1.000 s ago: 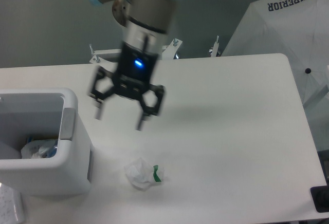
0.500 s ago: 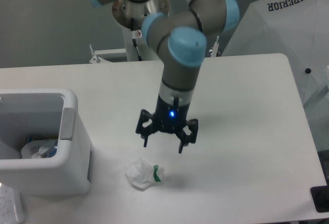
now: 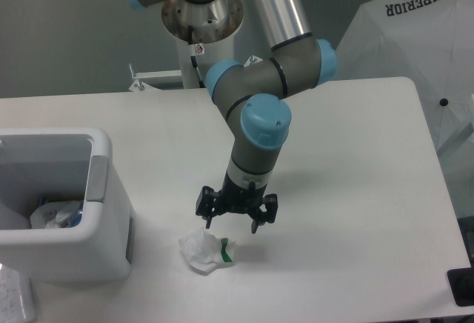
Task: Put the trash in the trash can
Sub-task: 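Move the gripper over the crumpled wrapper with green band, then lower the gripper onto the green-banded wrapper and close on it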
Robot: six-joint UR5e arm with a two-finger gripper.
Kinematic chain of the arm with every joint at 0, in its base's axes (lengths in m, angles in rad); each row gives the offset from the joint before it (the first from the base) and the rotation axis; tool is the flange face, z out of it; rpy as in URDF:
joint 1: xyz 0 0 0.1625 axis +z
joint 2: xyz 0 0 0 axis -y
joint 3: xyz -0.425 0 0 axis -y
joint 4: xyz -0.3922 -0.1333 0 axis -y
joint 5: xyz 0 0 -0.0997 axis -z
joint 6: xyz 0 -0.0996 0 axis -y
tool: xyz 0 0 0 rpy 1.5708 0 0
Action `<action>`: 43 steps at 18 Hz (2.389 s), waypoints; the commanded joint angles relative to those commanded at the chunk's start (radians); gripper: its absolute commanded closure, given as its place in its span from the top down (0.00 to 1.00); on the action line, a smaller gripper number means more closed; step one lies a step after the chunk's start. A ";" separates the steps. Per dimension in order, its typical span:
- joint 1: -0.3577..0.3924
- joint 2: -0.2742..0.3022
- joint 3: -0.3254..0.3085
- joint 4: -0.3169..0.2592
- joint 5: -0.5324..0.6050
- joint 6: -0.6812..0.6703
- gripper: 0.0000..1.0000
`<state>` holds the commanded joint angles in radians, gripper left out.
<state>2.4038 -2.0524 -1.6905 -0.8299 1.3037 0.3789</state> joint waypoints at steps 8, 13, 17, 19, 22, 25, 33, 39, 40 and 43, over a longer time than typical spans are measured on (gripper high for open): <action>-0.011 -0.051 0.054 0.005 0.023 0.024 0.97; -0.008 -0.080 0.090 0.006 0.037 0.029 0.86; -0.011 -0.086 0.080 0.005 0.109 0.029 0.70; -0.012 -0.088 0.075 0.005 0.109 0.029 0.66; -0.011 -0.088 0.075 0.005 0.106 0.028 0.64; -0.012 -0.088 0.077 0.005 0.104 0.028 0.63; -0.014 -0.086 0.075 0.014 0.103 0.028 0.63; -0.020 -0.086 0.074 0.021 0.101 0.028 0.51; -0.022 -0.084 0.074 0.021 0.101 0.028 0.49; -0.023 -0.084 0.072 0.021 0.101 0.026 0.42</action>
<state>2.3808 -2.1368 -1.6183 -0.8084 1.4051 0.4050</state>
